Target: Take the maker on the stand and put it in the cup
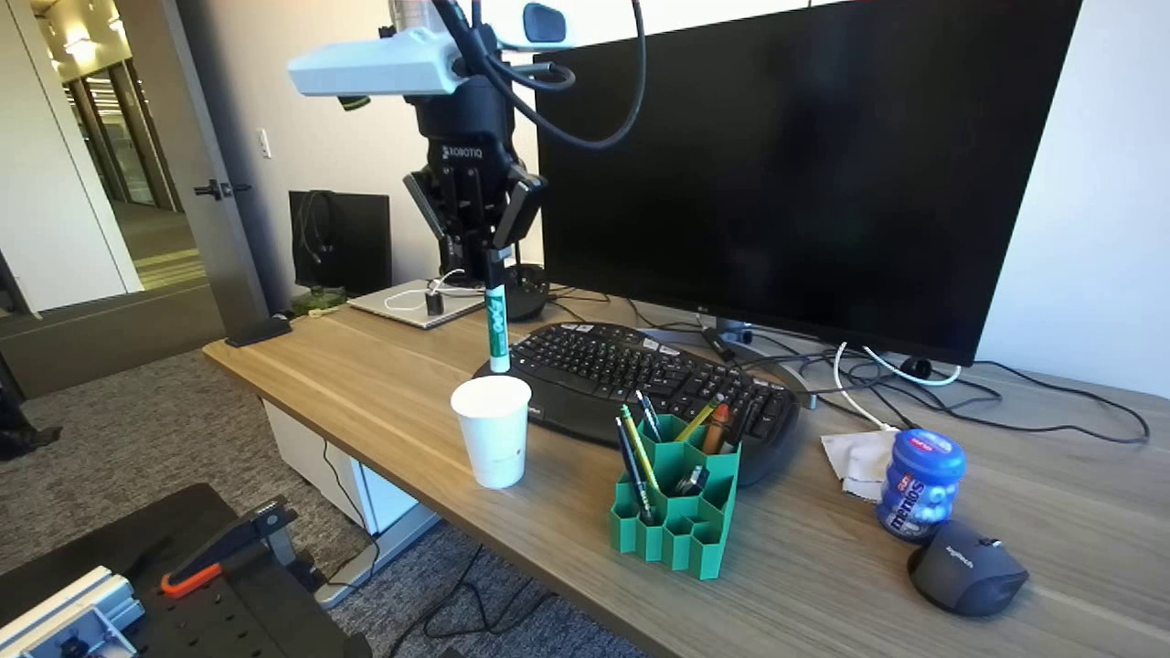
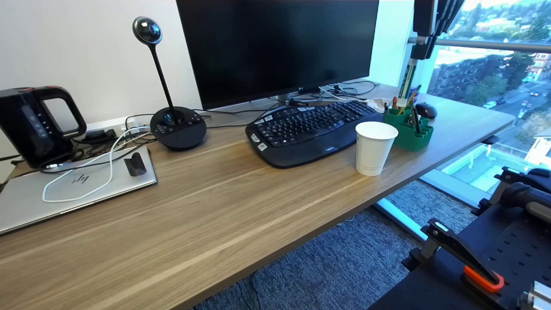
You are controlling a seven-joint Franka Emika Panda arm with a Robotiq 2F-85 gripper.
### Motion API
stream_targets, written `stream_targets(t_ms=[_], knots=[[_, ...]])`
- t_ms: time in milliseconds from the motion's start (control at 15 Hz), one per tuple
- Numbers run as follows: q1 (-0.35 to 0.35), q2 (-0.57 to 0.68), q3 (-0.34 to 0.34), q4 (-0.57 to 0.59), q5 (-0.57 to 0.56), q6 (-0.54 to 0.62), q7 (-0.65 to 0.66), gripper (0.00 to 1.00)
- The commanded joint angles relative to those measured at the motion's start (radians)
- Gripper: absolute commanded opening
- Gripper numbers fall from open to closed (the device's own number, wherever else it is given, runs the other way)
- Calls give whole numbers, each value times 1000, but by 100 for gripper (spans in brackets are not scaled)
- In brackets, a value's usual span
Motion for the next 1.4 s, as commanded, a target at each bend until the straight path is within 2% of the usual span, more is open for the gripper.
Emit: stream_targets(t_ms=[0,333,1000,1333], knots=[[2,-38,-7,-29,60,-57,-98,5],[4,-31,-8,-18,130,-102,-192,5],[11,-14,-5,-18,261,105,-326,5],[10,-15,-5,-25,254,123,-355,5]])
